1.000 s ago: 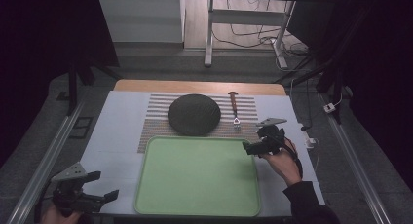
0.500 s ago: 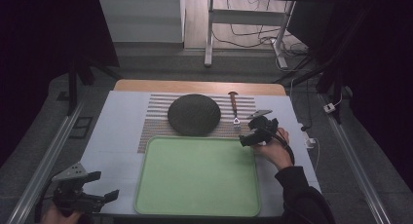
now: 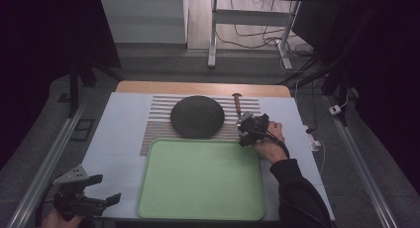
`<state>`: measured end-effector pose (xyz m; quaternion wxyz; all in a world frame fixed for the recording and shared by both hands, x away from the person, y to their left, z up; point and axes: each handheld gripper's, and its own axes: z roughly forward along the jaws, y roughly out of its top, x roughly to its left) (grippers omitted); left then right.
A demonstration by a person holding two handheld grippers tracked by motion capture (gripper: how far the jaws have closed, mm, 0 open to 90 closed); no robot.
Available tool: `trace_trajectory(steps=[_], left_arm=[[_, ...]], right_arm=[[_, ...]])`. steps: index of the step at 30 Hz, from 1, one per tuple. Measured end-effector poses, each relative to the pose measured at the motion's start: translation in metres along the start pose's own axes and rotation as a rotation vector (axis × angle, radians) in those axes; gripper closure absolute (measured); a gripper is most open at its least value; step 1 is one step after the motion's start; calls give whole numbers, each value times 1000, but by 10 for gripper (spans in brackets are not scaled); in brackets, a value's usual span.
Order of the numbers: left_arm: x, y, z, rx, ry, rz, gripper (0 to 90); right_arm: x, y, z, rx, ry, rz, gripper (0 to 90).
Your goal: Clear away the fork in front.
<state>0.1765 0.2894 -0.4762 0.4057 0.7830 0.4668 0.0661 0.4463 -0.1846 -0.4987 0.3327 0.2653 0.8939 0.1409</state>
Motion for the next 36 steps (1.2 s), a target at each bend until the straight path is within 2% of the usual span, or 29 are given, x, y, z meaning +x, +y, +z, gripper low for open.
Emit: trace_trajectory(steps=[1,2,3,4,6,7,9,11,12,16,17,19,20,22,23,24,25,28,29,30,32,34,36], left_arm=[[0,0,0,0,0,0,0],[0,0,0,0,0,1,0],[0,0,0,0,0,0,0],[0,0,0,0,0,1,0],[0,0,0,1,0,1,0],[0,0,0,1,0,1,0],[0,0,0,1,0,0,0],[0,0,0,0,0,0,1],[0,0,0,0,0,0,1],[0,0,0,1,1,1,2],[0,0,0,1,1,2,2],[0,0,0,1,1,2,2],[0,0,0,0,1,2,2],[0,0,0,0,1,3,2],[0,0,0,1,1,4,2],[0,0,0,1,1,4,2],[0,0,0,1,1,4,2],[-1,0,0,2,1,3,4],[-1,0,0,1,1,6,7],[-1,0,0,1,2,7,7],[-1,0,0,1,2,12,7],[-2,0,0,0,6,15,6],[-3,0,0,1,5,28,3]], right_arm=[[0,0,0,0,0,0,135],[3,3,1,-2,-8,-42,191],[5,4,2,-1,-16,-62,219],[5,4,2,-1,-16,-62,219],[10,7,5,2,-34,-121,314],[10,7,5,2,-34,-121,314],[14,9,9,14,-44,-180,419],[16,10,10,20,-42,-195,451],[20,10,11,21,-57,-237,532],[25,11,12,29,-66,-317,665],[25,11,12,29,-66,-317,665],[29,10,12,29,-74,-347,747],[32,9,13,22,-70,-391,803],[33,9,13,24,-60,-410,823],[34,8,13,24,-72,-429,852],[36,8,11,21,-110,-440,878],[34,8,10,20,-117,-426,886],[33,8,9,21,-124,-425,894],[31,8,6,6,-154,-415,899],[29,8,4,4,-136,-411,899],[28,9,2,-3,-134,-404,900],[26,8,-3,-27,-161,-368,900],[24,8,-6,-35,-162,-355,900]])
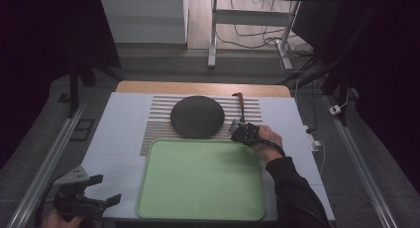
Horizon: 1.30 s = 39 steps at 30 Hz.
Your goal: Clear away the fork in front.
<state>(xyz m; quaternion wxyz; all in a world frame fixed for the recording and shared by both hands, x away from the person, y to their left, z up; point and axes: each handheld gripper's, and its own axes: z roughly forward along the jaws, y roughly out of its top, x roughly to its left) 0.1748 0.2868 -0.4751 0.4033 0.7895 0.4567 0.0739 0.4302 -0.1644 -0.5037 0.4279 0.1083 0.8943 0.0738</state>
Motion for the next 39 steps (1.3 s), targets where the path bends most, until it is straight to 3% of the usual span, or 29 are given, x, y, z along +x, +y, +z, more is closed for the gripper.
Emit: trace_trajectory(steps=[2,3,6,7,8,10,22,32,39], left_arm=[[-2,1,0,-13,-11,13,0],[-2,1,0,-14,-13,17,0],[-3,2,1,-3,-8,22,0],[-4,2,1,-6,-7,22,0],[-4,2,1,-9,-6,23,0],[-4,2,1,-14,-4,23,0],[-7,8,4,-11,-6,52,0],[-10,15,10,1,-36,56,0],[-13,24,15,0,-62,72,0]], right_arm=[[-6,-3,-6,-29,20,57,900],[-6,-3,-6,-29,20,57,900],[-12,-8,-12,-62,46,119,900],[-16,-11,-17,-79,66,179,900],[-18,-12,-19,-95,72,206,900],[-20,-14,-22,-106,82,229,900],[-39,-30,-61,-297,241,501,900],[-38,-47,-92,-412,354,596,900],[-31,-56,-115,-486,420,614,900]])
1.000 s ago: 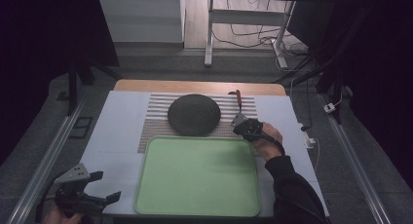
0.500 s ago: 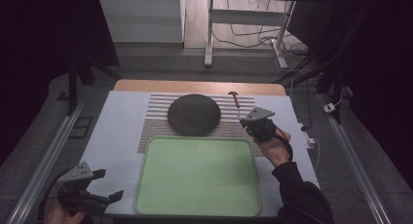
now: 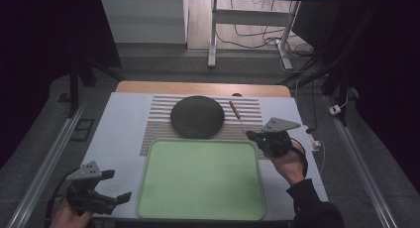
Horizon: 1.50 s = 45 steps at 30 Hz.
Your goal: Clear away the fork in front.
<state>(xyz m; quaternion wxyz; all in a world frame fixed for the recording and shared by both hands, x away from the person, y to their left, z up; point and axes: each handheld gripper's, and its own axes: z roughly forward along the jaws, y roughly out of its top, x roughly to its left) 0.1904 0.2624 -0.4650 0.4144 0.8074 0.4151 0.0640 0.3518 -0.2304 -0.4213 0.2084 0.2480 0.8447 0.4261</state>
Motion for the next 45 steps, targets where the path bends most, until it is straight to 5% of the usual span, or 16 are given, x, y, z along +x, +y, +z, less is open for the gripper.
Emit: trace_trajectory(steps=[12,26,33,45], left_arm=[[5,22,18,-10,-79,71,0],[9,57,58,60,-145,167,0],[4,74,74,93,-169,199,0],[-9,93,104,130,-245,382,0]], right_arm=[[24,-11,-18,-25,128,17,900],[50,-15,-28,-60,319,48,900],[69,-12,-29,-73,417,15,900],[92,-8,-23,-53,568,-48,900]])
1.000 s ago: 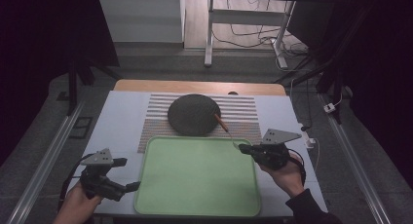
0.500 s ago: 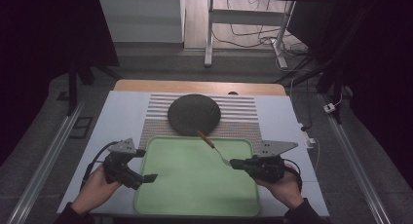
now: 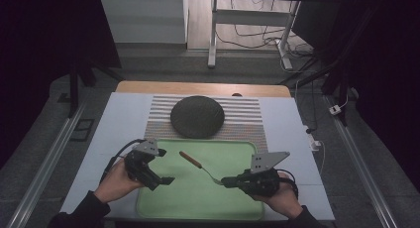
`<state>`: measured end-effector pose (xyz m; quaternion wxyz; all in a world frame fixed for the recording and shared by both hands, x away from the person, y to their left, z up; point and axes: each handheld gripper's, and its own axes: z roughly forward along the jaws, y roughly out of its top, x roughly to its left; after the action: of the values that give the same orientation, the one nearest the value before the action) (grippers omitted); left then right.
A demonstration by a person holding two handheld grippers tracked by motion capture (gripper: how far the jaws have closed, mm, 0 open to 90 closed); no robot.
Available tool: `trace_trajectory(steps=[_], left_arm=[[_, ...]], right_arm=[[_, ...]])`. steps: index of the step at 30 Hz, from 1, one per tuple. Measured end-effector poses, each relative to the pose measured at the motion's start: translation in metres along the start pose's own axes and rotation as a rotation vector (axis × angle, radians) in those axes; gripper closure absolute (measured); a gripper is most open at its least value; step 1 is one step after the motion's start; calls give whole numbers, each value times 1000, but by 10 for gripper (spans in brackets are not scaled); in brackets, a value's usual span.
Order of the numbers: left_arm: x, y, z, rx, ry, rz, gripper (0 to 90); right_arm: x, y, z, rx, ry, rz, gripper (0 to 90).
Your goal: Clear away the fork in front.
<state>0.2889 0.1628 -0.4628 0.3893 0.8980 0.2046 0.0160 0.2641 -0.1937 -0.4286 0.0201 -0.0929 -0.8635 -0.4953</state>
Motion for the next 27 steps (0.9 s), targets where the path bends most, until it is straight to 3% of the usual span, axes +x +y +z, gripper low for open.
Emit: trace_trajectory(steps=[4,9,14,15,16,19,22,27], left_arm=[[-4,11,12,31,-30,89,14],[-10,19,26,67,-64,182,70],[-15,19,31,104,-86,257,205],[-16,19,32,106,-83,264,266],[-16,19,31,117,-90,281,266],[-19,17,30,130,-88,324,409],[-22,17,30,143,-105,370,441],[-30,15,33,166,-143,435,570]], right_arm=[[5,3,5,4,74,-21,900],[8,4,9,6,132,-35,900],[10,3,12,27,164,-55,900],[10,3,12,33,180,-58,900],[10,3,12,33,180,-58,900],[11,4,14,41,215,-75,900],[12,4,15,53,223,-93,900],[14,4,19,75,253,-116,900]])
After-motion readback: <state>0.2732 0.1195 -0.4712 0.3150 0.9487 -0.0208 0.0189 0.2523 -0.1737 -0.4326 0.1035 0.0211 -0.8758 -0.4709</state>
